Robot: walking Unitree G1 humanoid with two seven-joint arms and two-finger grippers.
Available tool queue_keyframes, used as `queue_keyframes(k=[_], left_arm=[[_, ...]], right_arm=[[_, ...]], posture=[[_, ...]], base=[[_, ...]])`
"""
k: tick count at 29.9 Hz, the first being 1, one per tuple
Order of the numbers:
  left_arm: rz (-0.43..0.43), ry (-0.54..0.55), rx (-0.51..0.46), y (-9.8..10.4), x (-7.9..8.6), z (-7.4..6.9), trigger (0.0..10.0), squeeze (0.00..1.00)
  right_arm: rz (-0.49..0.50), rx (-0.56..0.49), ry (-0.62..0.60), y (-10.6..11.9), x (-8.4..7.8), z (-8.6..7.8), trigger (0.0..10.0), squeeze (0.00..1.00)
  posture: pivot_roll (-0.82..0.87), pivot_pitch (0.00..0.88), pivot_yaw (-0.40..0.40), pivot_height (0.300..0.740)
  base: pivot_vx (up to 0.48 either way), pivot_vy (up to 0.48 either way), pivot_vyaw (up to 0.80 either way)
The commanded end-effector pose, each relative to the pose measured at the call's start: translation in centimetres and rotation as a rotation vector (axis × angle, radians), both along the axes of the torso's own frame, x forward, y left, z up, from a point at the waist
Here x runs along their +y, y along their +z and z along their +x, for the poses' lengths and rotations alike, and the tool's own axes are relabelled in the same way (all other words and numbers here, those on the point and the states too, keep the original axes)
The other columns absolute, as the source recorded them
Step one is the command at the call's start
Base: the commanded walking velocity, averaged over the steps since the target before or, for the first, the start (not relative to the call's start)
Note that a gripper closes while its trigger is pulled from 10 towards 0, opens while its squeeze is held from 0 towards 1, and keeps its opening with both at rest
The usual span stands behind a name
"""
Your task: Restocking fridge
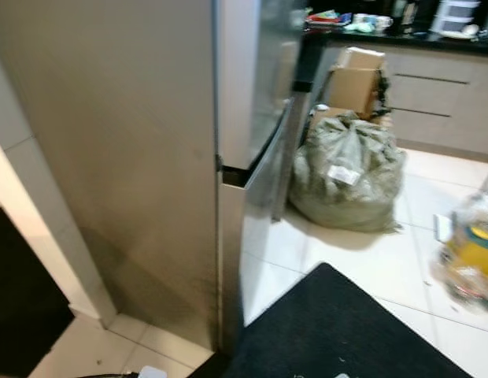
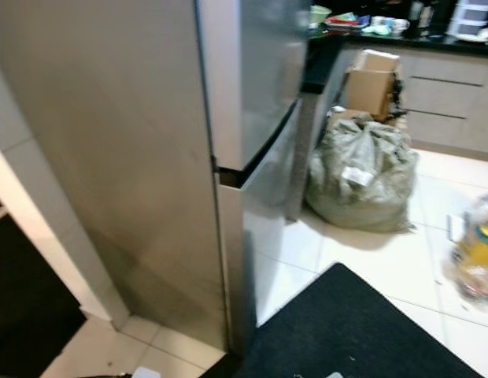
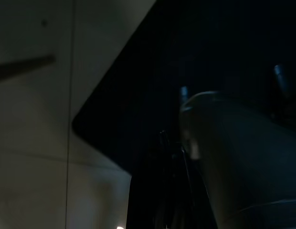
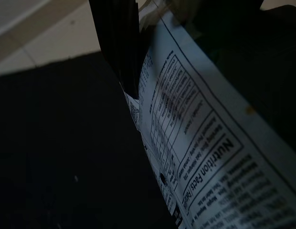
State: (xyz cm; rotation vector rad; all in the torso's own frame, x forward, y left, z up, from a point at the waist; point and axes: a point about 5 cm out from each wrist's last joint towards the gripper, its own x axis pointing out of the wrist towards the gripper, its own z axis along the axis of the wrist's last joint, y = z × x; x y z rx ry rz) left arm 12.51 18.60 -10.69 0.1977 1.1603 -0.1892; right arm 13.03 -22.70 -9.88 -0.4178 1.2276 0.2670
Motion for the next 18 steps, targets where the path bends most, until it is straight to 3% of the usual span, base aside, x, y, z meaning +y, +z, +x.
queue_keyframes(k=[1,12,18], left_arm=[[0.012,0.0,0.054,-0.41,0.25,-1.35,10.0,0.0],[0.01,-0.006,0.057,-0.39,0.33,-1.34,10.0,0.0],[-0.007,-0.012,0.06,-0.4,0.17,-1.36,10.0,0.0]], right_arm=[[0.0,-0.01,-0.009,0.1,-0.15,0.18,10.0,0.0],[-0.002,-0.013,-0.012,0.06,-0.01,0.17,10.0,0.0],[-0.037,-0.019,-0.012,0.05,-0.19,0.13,10.0,0.0]], posture=[[-0.04,0.0,-0.026,0.74],[-0.04,0.0,-0.023,0.74],[-0.04,0.001,-0.022,0.74]], base=[[0.0,0.0,0.8],[0.0,0.0,0.74],[0.0,-0.049,0.0]])
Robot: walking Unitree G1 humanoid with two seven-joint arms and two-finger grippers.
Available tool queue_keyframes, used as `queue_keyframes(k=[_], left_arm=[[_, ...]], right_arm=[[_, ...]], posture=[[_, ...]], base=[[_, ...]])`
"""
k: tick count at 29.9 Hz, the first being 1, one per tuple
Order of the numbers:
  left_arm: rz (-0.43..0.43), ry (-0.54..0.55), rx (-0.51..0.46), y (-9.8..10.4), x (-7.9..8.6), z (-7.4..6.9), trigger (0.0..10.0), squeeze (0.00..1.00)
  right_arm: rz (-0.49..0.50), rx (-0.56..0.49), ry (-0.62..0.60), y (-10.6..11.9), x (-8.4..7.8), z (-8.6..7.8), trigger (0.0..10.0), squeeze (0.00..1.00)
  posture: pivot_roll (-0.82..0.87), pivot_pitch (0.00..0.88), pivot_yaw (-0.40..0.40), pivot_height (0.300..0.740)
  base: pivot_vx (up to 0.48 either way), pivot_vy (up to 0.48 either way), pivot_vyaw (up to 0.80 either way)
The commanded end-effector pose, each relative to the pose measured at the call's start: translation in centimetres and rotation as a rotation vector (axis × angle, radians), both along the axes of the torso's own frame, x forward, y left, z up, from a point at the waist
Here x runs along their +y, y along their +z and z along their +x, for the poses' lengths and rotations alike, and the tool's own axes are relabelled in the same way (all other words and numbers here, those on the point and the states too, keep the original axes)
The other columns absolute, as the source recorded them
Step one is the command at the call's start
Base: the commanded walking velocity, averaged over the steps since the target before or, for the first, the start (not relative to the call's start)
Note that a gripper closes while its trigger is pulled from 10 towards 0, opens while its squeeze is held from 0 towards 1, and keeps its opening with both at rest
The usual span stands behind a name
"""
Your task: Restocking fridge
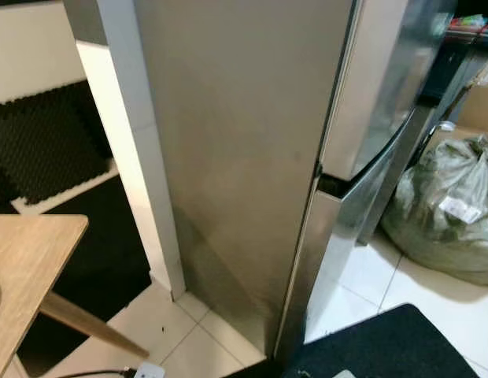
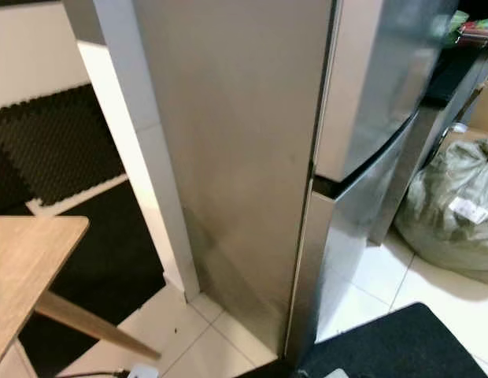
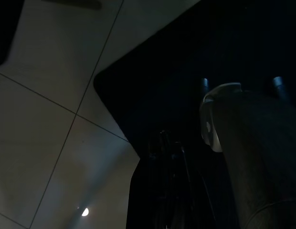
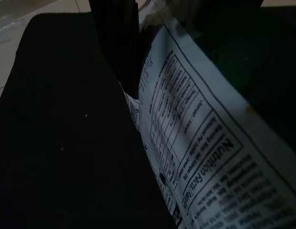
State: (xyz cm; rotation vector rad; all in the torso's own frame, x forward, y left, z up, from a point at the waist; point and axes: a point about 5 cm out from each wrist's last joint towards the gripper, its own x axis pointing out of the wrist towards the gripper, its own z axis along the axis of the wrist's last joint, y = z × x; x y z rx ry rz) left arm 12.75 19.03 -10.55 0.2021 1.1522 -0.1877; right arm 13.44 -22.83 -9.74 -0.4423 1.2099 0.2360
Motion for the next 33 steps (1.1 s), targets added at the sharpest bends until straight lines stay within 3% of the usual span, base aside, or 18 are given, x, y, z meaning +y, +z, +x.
queue_keyframes(k=[1,28,33], left_arm=[[-0.011,-0.011,0.068,-0.54,-0.25,-1.6,10.0,0.0],[-0.029,-0.01,0.065,-0.55,-0.52,-1.58,10.0,0.0],[-0.016,0.006,0.053,-0.49,-0.28,-1.45,10.0,0.0]], right_arm=[[-0.006,0.006,-0.004,-0.09,-0.07,-0.29,10.0,0.0],[-0.01,0.031,-0.023,-0.29,-0.02,-0.8,10.0,0.0],[-0.008,0.011,-0.03,-0.24,0.02,-0.64,10.0,0.0]], posture=[[-0.04,0.001,-0.022,0.74],[-0.04,0.001,-0.021,0.74],[-0.04,0.001,-0.021,0.74]], base=[[0.0,-0.292,0.0],[0.0,-0.462,-0.06],[0.0,-0.048,0.0]])
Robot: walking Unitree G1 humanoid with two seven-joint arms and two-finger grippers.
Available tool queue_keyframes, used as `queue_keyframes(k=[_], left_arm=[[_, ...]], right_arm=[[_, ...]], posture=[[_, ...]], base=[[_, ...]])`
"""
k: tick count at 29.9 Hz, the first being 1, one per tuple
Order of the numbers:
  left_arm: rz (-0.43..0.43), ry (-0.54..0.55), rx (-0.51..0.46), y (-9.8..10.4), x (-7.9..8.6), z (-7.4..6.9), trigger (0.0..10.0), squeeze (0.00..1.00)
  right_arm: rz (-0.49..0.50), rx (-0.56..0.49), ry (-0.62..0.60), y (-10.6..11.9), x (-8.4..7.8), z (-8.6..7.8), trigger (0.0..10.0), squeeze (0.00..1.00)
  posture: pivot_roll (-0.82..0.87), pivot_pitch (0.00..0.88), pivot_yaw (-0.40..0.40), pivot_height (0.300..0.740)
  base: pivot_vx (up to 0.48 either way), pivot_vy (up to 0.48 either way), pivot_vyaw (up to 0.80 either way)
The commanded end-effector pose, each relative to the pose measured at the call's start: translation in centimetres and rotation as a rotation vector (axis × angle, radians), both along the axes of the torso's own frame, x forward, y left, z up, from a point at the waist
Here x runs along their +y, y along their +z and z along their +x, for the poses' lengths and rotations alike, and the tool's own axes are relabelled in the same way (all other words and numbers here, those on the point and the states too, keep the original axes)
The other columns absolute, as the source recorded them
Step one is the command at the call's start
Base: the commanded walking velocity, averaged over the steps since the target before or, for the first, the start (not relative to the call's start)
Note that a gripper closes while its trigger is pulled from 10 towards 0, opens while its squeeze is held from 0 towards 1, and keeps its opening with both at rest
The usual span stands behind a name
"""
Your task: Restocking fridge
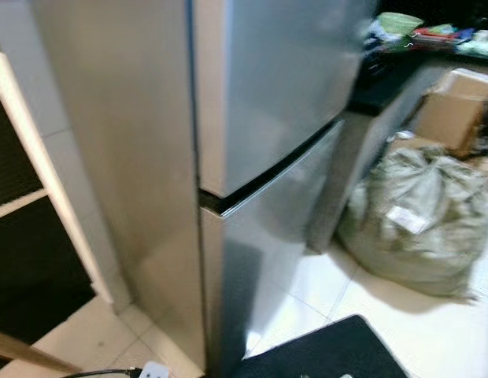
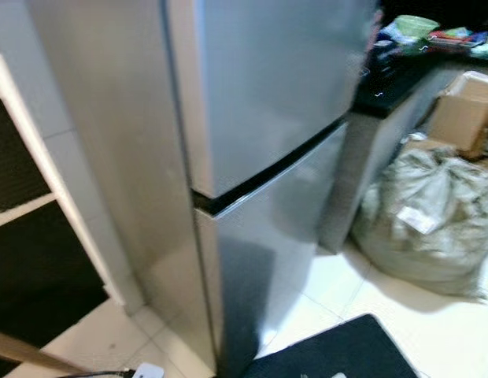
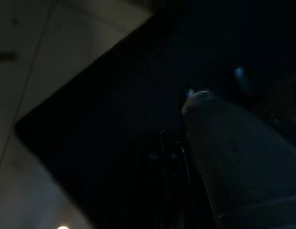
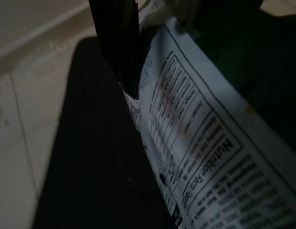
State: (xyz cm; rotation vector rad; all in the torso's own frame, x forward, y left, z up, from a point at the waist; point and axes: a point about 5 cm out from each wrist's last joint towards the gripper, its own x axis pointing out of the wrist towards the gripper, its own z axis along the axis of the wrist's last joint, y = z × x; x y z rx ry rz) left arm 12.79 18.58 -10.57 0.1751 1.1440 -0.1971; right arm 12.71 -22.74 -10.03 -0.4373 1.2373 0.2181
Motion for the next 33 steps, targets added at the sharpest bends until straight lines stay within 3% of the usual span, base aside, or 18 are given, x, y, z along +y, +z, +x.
queue_keyframes(k=[1,11,18,20,21,22,27,28,29,31,33], left_arm=[[0.011,-0.001,0.059,-0.5,0.2,-1.5,10.0,0.0],[0.048,0.03,0.047,-0.4,1.1,-1.5,10.0,0.0],[0.05,0.189,-0.037,0.3,2.6,-0.4,10.0,0.0],[-0.009,0.308,-0.12,0.9,3.2,0.9,10.0,0.0],[-0.034,0.357,-0.159,1.2,3.6,1.5,10.0,0.12],[-0.059,0.4,-0.202,1.6,4.0,2.1,10.0,1.0],[-0.163,0.509,-0.355,3.3,5.6,4.4,10.0,1.0],[-0.163,0.509,-0.355,3.3,5.6,4.4,10.0,1.0],[-0.222,0.502,-0.436,4.3,6.4,5.7,10.0,1.0],[-0.27,0.486,-0.498,5.3,7.1,6.7,10.0,1.0],[-0.287,0.481,-0.518,5.6,7.3,7.0,10.0,1.0]], right_arm=[[0.002,-0.012,-0.01,0.0,-0.1,0.1,10.0,0.0],[0.005,0.002,-0.002,0.0,0.1,0.0,10.0,0.0],[0.01,0.002,-0.003,0.0,0.2,0.0,10.0,0.0],[0.011,0.002,-0.004,-0.1,0.2,-0.1,10.0,0.0],[0.011,0.002,-0.004,-0.1,0.2,-0.1,10.0,0.0],[0.011,0.003,-0.004,-0.1,0.2,-0.1,10.0,0.0],[0.01,0.003,-0.003,-0.1,0.2,-0.1,10.0,0.0],[0.01,0.003,-0.003,-0.1,0.2,-0.1,10.0,0.0],[0.011,0.004,-0.002,-0.1,0.2,-0.1,10.0,0.0],[0.011,0.004,-0.002,-0.1,0.2,-0.1,10.0,0.0],[0.012,0.004,-0.003,-0.1,0.2,-0.1,10.0,0.0]], posture=[[-0.04,0.001,-0.021,0.74],[-0.04,0.002,-0.021,0.74],[-0.04,0.003,-0.02,0.74],[-0.04,0.004,-0.017,0.74],[-0.04,0.004,-0.017,0.74],[-0.04,0.004,-0.017,0.74],[-0.03,0.006,-0.017,0.74],[-0.03,0.006,-0.017,0.74],[-0.03,0.007,-0.014,0.74],[-0.03,0.007,-0.014,0.74],[-0.03,0.007,-0.014,0.74]], base=[[0.0,0.0,0.0],[0.0,0.0,0.0],[0.0,0.0,0.0],[0.0,0.0,0.0],[0.0,0.0,0.0],[0.0,0.0,0.0],[0.0,0.0,0.0],[0.0,0.0,0.0],[0.0,0.0,0.0],[0.0,0.0,0.0],[0.0,0.0,0.0]])
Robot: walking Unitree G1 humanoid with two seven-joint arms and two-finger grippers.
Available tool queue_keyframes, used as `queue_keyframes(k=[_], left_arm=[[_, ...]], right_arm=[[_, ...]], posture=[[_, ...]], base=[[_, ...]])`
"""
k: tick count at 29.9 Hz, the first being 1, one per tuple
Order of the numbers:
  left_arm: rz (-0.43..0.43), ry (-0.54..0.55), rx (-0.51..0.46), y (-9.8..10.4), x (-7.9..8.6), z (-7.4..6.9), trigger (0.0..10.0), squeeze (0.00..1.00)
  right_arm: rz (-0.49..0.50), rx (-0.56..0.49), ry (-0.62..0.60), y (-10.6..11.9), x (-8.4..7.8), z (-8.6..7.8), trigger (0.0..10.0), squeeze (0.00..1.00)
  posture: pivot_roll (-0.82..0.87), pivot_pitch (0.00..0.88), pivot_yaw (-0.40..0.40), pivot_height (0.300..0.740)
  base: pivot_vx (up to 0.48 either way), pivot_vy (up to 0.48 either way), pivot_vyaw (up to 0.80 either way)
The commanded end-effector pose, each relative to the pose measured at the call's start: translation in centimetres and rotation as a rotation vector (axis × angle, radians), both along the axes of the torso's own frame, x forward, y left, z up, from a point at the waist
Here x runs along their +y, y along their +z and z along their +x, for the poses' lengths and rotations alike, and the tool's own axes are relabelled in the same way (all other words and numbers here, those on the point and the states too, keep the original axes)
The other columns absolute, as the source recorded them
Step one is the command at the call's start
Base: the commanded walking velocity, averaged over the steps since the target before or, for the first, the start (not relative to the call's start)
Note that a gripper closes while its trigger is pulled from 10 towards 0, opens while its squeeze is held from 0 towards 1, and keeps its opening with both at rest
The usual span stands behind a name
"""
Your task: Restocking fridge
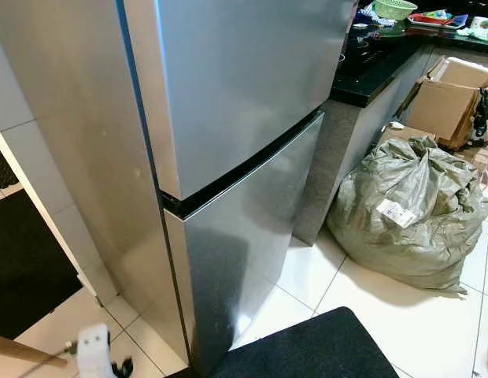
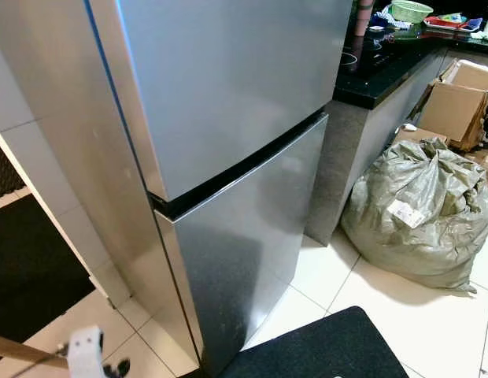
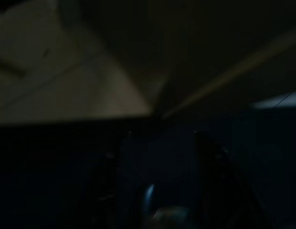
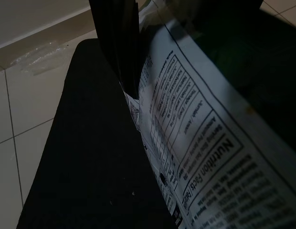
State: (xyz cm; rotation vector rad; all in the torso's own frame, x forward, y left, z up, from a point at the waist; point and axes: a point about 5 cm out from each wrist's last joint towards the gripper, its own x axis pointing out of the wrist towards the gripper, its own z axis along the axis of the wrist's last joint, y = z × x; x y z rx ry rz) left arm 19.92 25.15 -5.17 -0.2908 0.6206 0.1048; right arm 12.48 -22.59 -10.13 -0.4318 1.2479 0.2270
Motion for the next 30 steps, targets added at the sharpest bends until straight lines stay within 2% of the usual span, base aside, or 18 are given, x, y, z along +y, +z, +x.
queue_keyframes(k=[1,4,8,10,11,16,22,23,24,25,30], left_arm=[[-0.014,-0.005,-0.042,0.6,0.9,0.3,10.0,1.0],[-0.027,-0.04,-0.092,1.4,1.4,0.9,10.0,1.0],[-0.107,-0.207,-0.242,3.8,1.8,2.7,10.0,1.0],[-0.133,-0.291,-0.275,4.3,1.5,3.1,10.0,1.0],[-0.133,-0.291,-0.275,4.3,1.5,3.1,10.0,1.0],[-0.238,-0.629,-0.346,6.0,-0.7,4.0,10.0,1.0],[-0.264,-0.743,-0.364,6.8,-2.0,4.6,10.0,1.0],[-0.272,-0.778,-0.372,7.1,-2.4,4.8,10.0,0.61],[-0.272,-0.778,-0.372,7.1,-2.4,4.8,10.0,0.61],[-0.26,-0.83,-0.407,7.7,-3.4,5.4,10.0,0.0],[-0.224,-0.853,-0.446,8.3,-4.2,6.0,10.0,0.0]], right_arm=[[0.005,-0.008,-0.005,0.0,0.1,0.1,10.0,0.0],[0.006,-0.008,-0.006,0.0,0.1,0.1,10.0,0.0],[0.006,-0.005,-0.007,0.0,0.1,0.0,10.0,0.0],[0.006,-0.004,-0.008,0.0,0.1,0.0,10.0,0.0],[0.006,-0.004,-0.008,0.0,0.1,0.0,10.0,0.0],[0.003,-0.003,-0.008,0.0,0.0,0.0,10.0,0.0],[0.002,-0.004,-0.009,0.0,-0.1,0.0,10.0,0.0],[0.002,-0.004,-0.008,0.0,-0.1,0.0,10.0,0.0],[0.002,-0.004,-0.008,0.0,-0.1,0.0,10.0,0.0],[0.002,-0.004,-0.008,0.0,-0.1,0.0,10.0,0.0],[-0.001,-0.004,-0.008,0.0,-0.2,0.0,10.0,0.0]], posture=[[-0.03,0.007,-0.014,0.74],[-0.02,0.008,-0.009,0.74],[-0.02,0.009,-0.008,0.74],[-0.02,0.009,-0.008,0.74],[-0.02,0.009,-0.008,0.74],[-0.02,0.008,-0.009,0.74],[-0.02,0.008,-0.009,0.74],[-0.02,0.005,-0.009,0.74],[-0.02,0.005,-0.009,0.74],[-0.02,0.005,-0.009,0.74],[-0.02,0.005,-0.009,0.74]], base=[[0.0,0.0,0.0],[0.0,0.0,0.0],[0.0,0.0,0.0],[0.0,0.0,0.0],[0.0,0.0,0.0],[0.0,0.0,0.0],[0.0,0.0,0.0],[0.0,0.0,0.0],[0.0,0.0,0.0],[0.0,0.0,0.0],[0.0,0.0,0.0]])
